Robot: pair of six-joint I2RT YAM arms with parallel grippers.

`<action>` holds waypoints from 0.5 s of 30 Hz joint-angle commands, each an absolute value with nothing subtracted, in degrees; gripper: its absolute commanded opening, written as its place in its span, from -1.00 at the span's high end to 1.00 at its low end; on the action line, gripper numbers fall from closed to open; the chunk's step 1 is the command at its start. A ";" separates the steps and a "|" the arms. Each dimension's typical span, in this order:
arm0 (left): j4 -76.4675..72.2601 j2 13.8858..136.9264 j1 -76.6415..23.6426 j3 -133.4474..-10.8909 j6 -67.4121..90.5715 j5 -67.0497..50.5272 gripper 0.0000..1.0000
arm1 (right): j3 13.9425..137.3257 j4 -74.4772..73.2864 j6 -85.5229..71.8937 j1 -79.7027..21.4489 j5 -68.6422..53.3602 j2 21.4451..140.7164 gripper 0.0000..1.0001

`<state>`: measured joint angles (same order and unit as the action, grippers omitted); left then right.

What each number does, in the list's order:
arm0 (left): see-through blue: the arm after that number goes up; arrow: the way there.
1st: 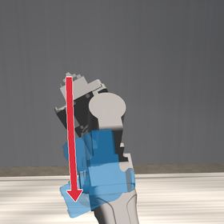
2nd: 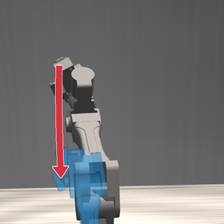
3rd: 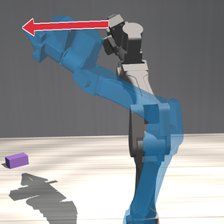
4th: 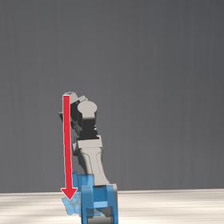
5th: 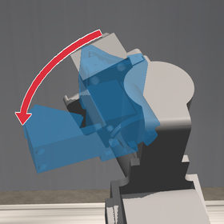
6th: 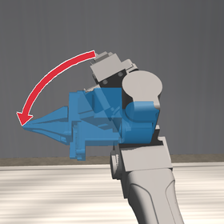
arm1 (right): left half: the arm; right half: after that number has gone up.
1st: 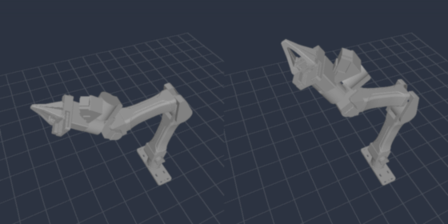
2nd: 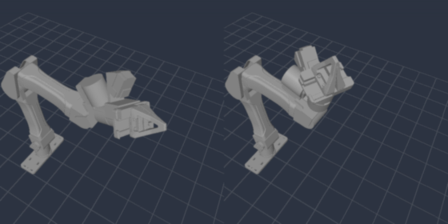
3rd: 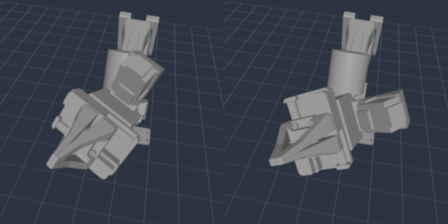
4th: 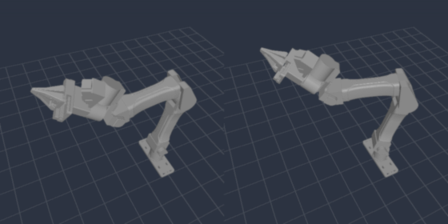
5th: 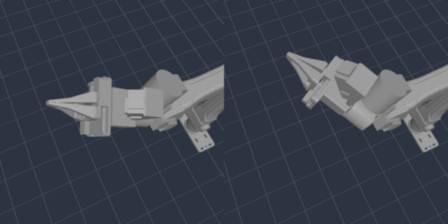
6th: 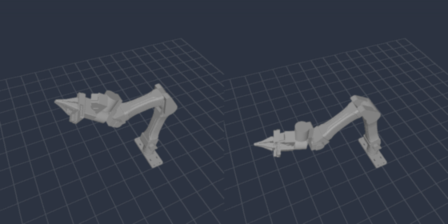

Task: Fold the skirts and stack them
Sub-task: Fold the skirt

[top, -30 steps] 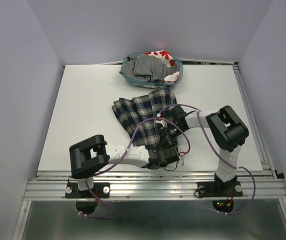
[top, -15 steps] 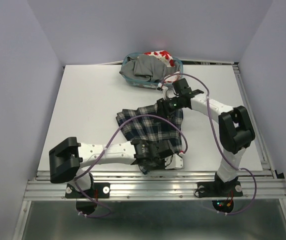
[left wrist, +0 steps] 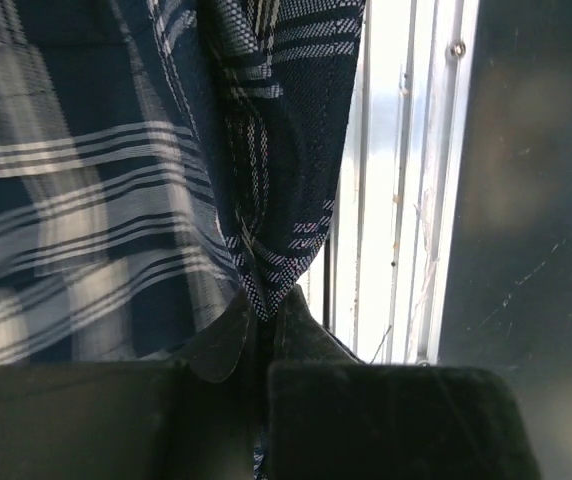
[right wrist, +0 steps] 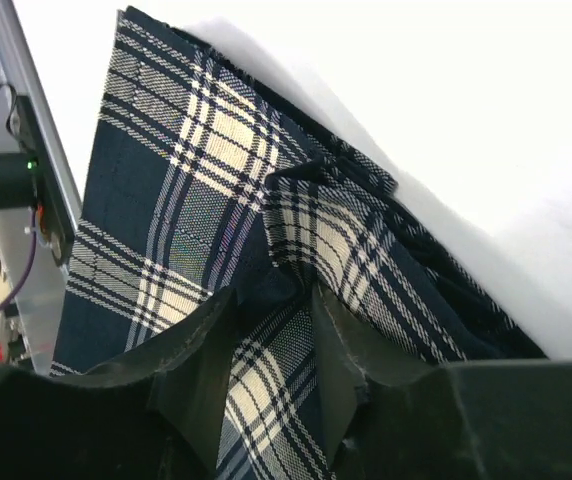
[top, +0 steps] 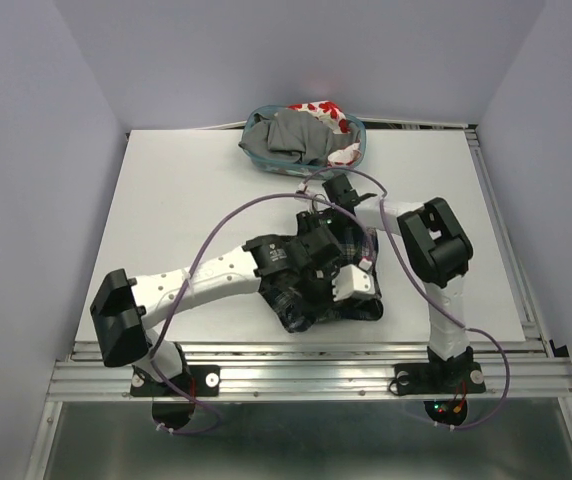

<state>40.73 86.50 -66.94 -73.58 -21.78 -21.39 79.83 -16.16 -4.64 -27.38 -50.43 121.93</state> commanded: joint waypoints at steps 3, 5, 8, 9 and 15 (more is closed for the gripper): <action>46.31 88.15 -60.30 -85.24 -25.40 -25.84 1.00 | 72.61 -11.52 -5.88 -34.45 -51.59 120.86 0.21; 47.89 89.64 -57.32 -88.40 -27.41 -24.97 1.00 | 69.89 -9.94 -6.94 -36.03 -52.46 119.80 0.21; 47.29 92.02 -55.29 -89.21 -29.44 -23.21 1.00 | 67.33 -9.23 -7.47 -37.79 -52.21 117.87 0.22; 46.68 92.63 -54.07 -88.51 -30.40 -22.77 1.00 | 67.32 -9.40 -7.64 -37.79 -52.21 117.34 0.22; 43.42 90.98 -52.03 -79.55 -33.39 -24.16 1.00 | 71.88 -16.68 -3.53 -37.79 -49.14 116.11 0.22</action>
<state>44.18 93.69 -52.27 -83.53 -29.52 -23.35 68.82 -10.63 -7.60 -38.28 -54.33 117.89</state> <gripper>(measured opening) 0.081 0.391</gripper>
